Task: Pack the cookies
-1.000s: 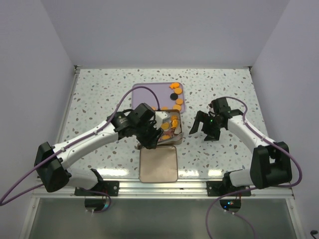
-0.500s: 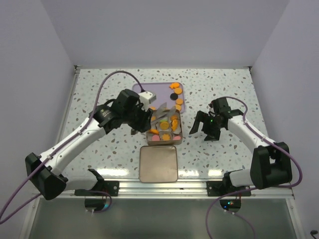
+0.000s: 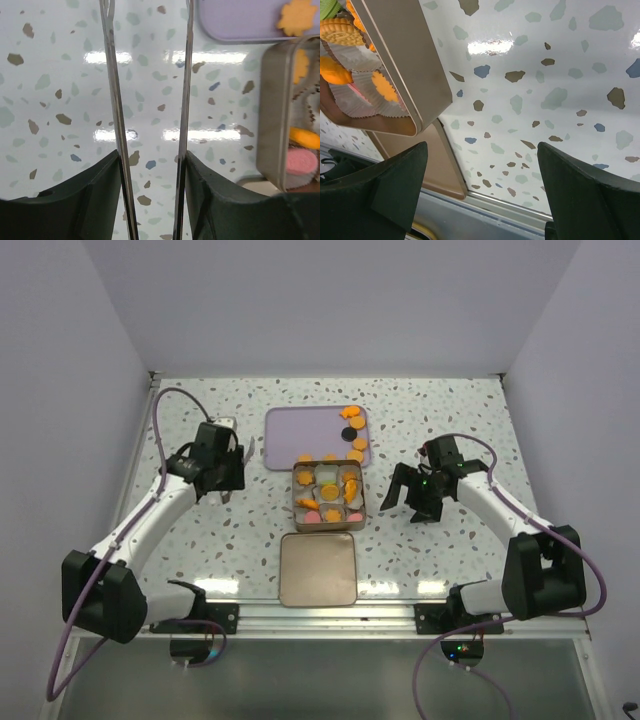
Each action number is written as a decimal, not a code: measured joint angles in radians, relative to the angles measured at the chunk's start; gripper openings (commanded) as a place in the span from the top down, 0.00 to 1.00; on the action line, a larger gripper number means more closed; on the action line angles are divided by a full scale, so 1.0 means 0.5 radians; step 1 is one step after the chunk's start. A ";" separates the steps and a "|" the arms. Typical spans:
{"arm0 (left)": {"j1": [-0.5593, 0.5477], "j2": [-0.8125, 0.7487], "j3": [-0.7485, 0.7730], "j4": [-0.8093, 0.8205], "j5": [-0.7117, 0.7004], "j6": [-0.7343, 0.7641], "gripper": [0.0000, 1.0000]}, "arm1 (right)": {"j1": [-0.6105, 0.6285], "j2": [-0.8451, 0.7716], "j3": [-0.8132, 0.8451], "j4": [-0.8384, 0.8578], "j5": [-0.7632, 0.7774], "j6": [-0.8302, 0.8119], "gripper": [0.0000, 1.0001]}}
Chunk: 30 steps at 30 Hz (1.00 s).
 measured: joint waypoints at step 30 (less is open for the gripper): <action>0.284 0.272 -0.278 0.400 0.092 -0.041 0.20 | 0.000 -0.124 0.000 -0.050 0.051 -0.037 0.06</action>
